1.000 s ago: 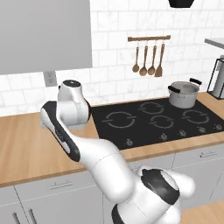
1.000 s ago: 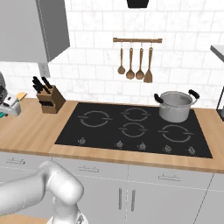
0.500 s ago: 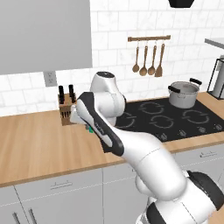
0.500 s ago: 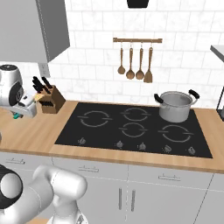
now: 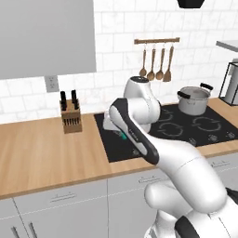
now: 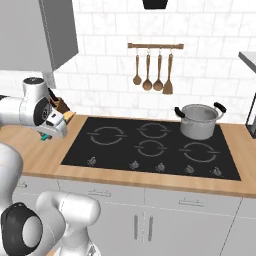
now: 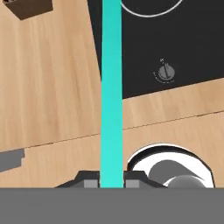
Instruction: Put the sweet potato and lemon wedge in the pot. Retrieve the spatula and lightly stir the vegetables in the pot.
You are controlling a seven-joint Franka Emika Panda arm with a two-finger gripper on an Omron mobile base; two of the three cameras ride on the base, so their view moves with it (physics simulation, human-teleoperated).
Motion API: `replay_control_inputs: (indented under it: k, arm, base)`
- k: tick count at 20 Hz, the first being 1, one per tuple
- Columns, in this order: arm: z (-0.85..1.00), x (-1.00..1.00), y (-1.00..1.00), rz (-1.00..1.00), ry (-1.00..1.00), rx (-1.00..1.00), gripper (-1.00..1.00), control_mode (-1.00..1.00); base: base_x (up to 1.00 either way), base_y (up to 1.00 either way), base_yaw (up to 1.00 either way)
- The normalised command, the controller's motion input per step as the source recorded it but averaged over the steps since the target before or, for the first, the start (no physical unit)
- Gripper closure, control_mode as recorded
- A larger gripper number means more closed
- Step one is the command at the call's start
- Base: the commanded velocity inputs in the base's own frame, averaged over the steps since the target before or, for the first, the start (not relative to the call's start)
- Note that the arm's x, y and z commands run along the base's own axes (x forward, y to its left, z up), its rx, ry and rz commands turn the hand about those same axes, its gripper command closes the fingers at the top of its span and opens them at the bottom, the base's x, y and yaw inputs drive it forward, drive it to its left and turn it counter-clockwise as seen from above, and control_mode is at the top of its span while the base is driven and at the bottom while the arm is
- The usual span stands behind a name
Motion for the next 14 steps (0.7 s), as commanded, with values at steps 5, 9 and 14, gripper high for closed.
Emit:
replay_control_inputs:
  k: [5, 9, 14]
  arm:
    - [0.0, 0.0, 0.0, 0.0, 0.0, 0.0, 1.0, 1.0]
    - [0.0, 0.0, 0.0, 0.0, 0.0, 0.0, 1.0, 1.0]
    - [0.0, 0.0, 0.0, 0.0, 0.0, 0.0, 1.0, 1.0]
  base:
    - [0.01, -0.98, -0.13]
    - [0.14, -1.0, -0.12]
    - [0.3, -1.0, -0.05]
